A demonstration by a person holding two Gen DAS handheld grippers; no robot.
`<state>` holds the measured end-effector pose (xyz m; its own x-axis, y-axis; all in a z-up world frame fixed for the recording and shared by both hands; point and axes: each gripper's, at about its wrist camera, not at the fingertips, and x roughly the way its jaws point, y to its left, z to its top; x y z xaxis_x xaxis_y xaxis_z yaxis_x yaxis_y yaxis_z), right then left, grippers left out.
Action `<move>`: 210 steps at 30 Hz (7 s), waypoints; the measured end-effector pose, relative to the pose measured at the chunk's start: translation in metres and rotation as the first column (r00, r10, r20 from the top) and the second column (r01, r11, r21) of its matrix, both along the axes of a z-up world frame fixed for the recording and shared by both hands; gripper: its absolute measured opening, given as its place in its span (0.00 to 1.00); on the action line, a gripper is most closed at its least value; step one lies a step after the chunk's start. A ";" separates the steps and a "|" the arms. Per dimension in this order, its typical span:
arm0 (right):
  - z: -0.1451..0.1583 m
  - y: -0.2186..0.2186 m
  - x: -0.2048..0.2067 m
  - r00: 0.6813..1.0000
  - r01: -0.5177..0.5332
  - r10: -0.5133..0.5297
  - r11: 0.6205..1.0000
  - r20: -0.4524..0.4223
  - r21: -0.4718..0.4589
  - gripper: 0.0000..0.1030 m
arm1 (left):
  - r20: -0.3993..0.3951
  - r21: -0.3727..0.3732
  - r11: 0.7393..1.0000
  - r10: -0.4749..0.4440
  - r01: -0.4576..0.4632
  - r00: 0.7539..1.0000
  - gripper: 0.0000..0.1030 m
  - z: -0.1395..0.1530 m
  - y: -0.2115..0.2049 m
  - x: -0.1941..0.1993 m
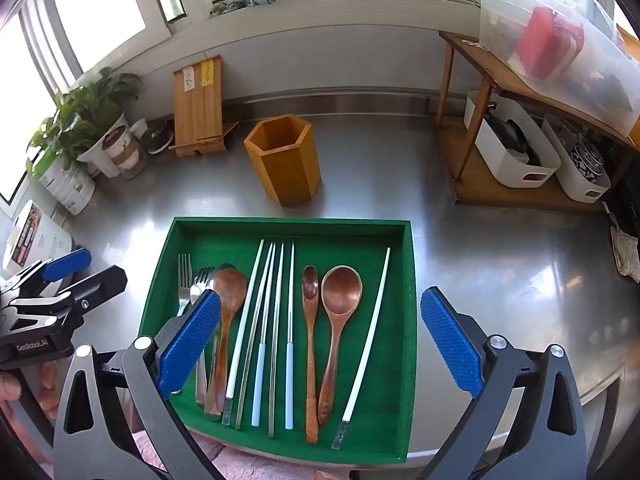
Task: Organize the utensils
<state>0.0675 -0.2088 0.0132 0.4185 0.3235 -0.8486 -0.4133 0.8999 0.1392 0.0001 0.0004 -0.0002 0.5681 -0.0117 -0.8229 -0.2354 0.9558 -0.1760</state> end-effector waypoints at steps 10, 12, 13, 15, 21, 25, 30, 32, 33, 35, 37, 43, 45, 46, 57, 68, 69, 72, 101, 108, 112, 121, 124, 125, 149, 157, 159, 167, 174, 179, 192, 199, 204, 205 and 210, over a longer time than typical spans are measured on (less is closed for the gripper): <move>-0.004 -0.001 -0.001 1.000 -0.002 0.002 1.000 -0.008 0.013 0.97 | -0.008 0.010 1.000 -0.006 0.006 1.000 0.92 -0.005 -0.004 0.003; -0.004 0.000 -0.003 1.000 -0.001 0.001 1.000 -0.008 0.016 0.97 | -0.008 0.011 1.000 -0.006 0.006 1.000 0.92 -0.005 -0.005 0.003; -0.004 0.001 -0.003 1.000 0.000 0.000 1.000 -0.011 0.018 0.97 | -0.008 0.009 1.000 -0.006 0.006 1.000 0.92 -0.004 -0.003 0.002; -0.004 0.002 0.002 1.000 0.001 0.000 1.000 -0.017 0.020 0.97 | -0.008 0.009 1.000 -0.006 0.006 1.000 0.92 -0.005 -0.004 0.002; -0.004 0.000 0.002 1.000 -0.001 0.001 1.000 -0.020 0.029 0.97 | -0.011 0.008 1.000 -0.008 0.008 1.000 0.92 -0.007 -0.004 0.001; -0.003 0.001 0.001 1.000 -0.002 0.003 1.000 -0.016 0.030 0.97 | -0.012 0.009 1.000 -0.006 0.006 1.000 0.92 -0.007 -0.004 0.001; -0.002 0.002 0.001 1.000 -0.002 0.002 1.000 -0.017 0.029 0.97 | -0.014 0.009 1.000 -0.003 0.003 1.000 0.92 -0.006 -0.002 0.001; -0.002 0.001 0.002 1.000 -0.003 0.004 1.000 -0.018 0.029 0.97 | -0.015 0.008 1.000 -0.003 0.003 1.000 0.92 -0.005 -0.002 0.001; -0.002 0.001 0.002 1.000 -0.004 0.004 1.000 -0.018 0.029 0.97 | -0.015 0.008 1.000 -0.003 0.004 1.000 0.92 -0.005 -0.001 0.001; -0.002 0.001 0.002 1.000 -0.006 0.006 1.000 -0.019 0.028 0.97 | -0.017 0.007 1.000 -0.005 0.005 1.000 0.92 -0.005 -0.001 0.001; -0.002 0.001 0.003 1.000 -0.006 0.007 1.000 -0.019 0.028 0.97 | -0.019 0.007 1.000 -0.004 0.004 1.000 0.92 -0.006 -0.001 0.002; -0.002 0.001 0.003 1.000 -0.007 0.007 1.000 -0.020 0.028 0.97 | -0.019 0.008 1.000 -0.003 0.003 1.000 0.92 -0.006 0.000 0.002; -0.002 0.001 0.003 1.000 -0.007 0.007 1.000 -0.021 0.029 0.97 | -0.020 0.007 1.000 -0.002 0.002 1.000 0.92 -0.007 0.000 0.001; -0.002 0.001 0.004 1.000 -0.006 0.007 1.000 -0.021 0.029 0.97 | -0.020 0.007 1.000 -0.002 0.002 1.000 0.92 -0.007 0.000 0.001; -0.001 0.002 0.004 1.000 -0.006 0.007 1.000 -0.021 0.030 0.97 | -0.022 0.008 1.000 0.001 -0.001 1.000 0.92 -0.008 0.000 0.001; -0.001 0.001 0.005 1.000 -0.006 0.007 1.000 -0.022 0.029 0.97 | -0.024 0.011 1.000 0.000 0.000 1.000 0.92 -0.007 0.000 0.001; -0.001 0.001 0.005 1.000 -0.006 0.007 1.000 -0.022 0.029 0.97 | -0.025 0.009 1.000 0.002 -0.002 1.000 0.92 -0.007 0.000 0.002; -0.001 0.001 0.005 1.000 -0.008 0.008 1.000 -0.022 0.029 0.97 | -0.025 0.008 1.000 0.003 -0.003 1.000 0.92 -0.007 0.000 0.001; -0.014 -0.007 0.013 0.997 0.038 -0.037 0.999 -0.069 0.024 0.86 | -0.042 -0.032 0.999 0.007 -0.008 0.999 0.82 -0.019 0.010 0.005; -0.042 -0.022 0.030 0.983 0.073 -0.070 0.997 -0.170 0.008 0.64 | -0.114 -0.084 0.996 -0.001 -0.008 0.993 0.59 -0.042 0.022 0.011; -0.058 -0.025 0.040 0.964 0.056 -0.048 0.998 -0.260 0.024 0.43 | -0.178 -0.097 0.995 -0.002 -0.015 0.984 0.51 -0.059 0.031 0.015; -0.112 -0.022 0.047 0.861 0.019 -0.018 1.000 -0.508 -0.003 0.11 | -0.275 -0.199 0.979 -0.016 -0.041 0.961 0.19 -0.090 0.050 0.017; -0.116 -0.019 0.045 0.856 0.013 -0.021 1.000 -0.517 -0.018 0.11 | -0.315 -0.221 0.974 -0.025 -0.048 0.949 0.13 -0.102 0.053 0.019; -0.118 -0.019 0.047 0.857 0.017 -0.031 0.999 -0.515 -0.031 0.11 | -0.326 -0.224 0.973 -0.027 -0.050 0.945 0.11 -0.105 0.053 0.020; -0.144 0.003 0.059 0.828 -0.009 -0.107 0.979 -0.550 -0.204 0.08 | -0.485 -0.155 0.987 -0.043 -0.037 0.874 0.10 -0.136 0.041 0.042; -0.144 0.020 0.061 0.823 -0.032 -0.114 0.969 -0.557 -0.246 0.09 | -0.501 -0.123 0.992 -0.026 -0.041 0.865 0.18 -0.135 0.038 0.039; -0.145 0.024 0.060 0.821 -0.047 -0.112 0.964 -0.560 -0.262 0.09 | -0.502 -0.116 0.992 -0.021 -0.043 0.865 0.18 -0.135 0.037 0.039; -0.147 0.027 0.070 0.795 -0.053 -0.105 0.969 -0.597 -0.241 0.12 | -0.510 -0.163 0.986 -0.056 -0.032 0.858 0.16 -0.133 0.028 0.041; -0.162 0.027 0.064 0.803 -0.079 -0.090 0.964 -0.589 -0.255 0.11 | -0.522 -0.105 0.994 -0.079 0.028 0.849 0.18 -0.136 0.011 0.044; -0.164 0.033 0.065 0.814 -0.102 -0.084 0.954 -0.575 -0.283 0.10 | -0.533 -0.062 0.997 -0.064 0.036 0.843 0.13 -0.136 0.004 0.047; -0.155 0.022 0.050 0.835 -0.078 -0.056 0.973 -0.548 -0.218 0.06 | -0.480 -0.094 0.995 -0.082 0.041 0.874 0.04 -0.135 0.025 0.030; -0.131 -0.003 0.041 0.857 -0.054 -0.015 0.991 -0.515 -0.119 0.06 | -0.362 -0.061 0.995 -0.092 0.075 0.928 0.04 -0.095 0.037 0.008; -0.102 -0.016 0.032 0.908 -0.045 0.039 0.999 -0.416 -0.006 0.06 | -0.199 -0.017 0.996 -0.095 0.093 0.975 0.04 -0.061 0.032 0.005; -0.094 -0.017 0.030 0.924 -0.049 0.049 0.999 -0.379 0.008 0.06 | -0.158 0.000 0.996 -0.092 0.093 0.983 0.04 -0.056 0.029 0.007; -0.049 -0.015 0.033 0.986 -0.038 0.054 0.994 -0.155 0.105 0.06 | 0.067 0.044 0.996 -0.087 0.084 0.994 0.04 -0.025 0.023 0.021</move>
<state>0.1003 -0.2238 -0.0356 0.2651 0.4275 -0.8643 -0.4199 0.8581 0.2956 0.0214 0.0231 -0.0251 0.6220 -0.0290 -0.7825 -0.1415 0.9787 -0.1488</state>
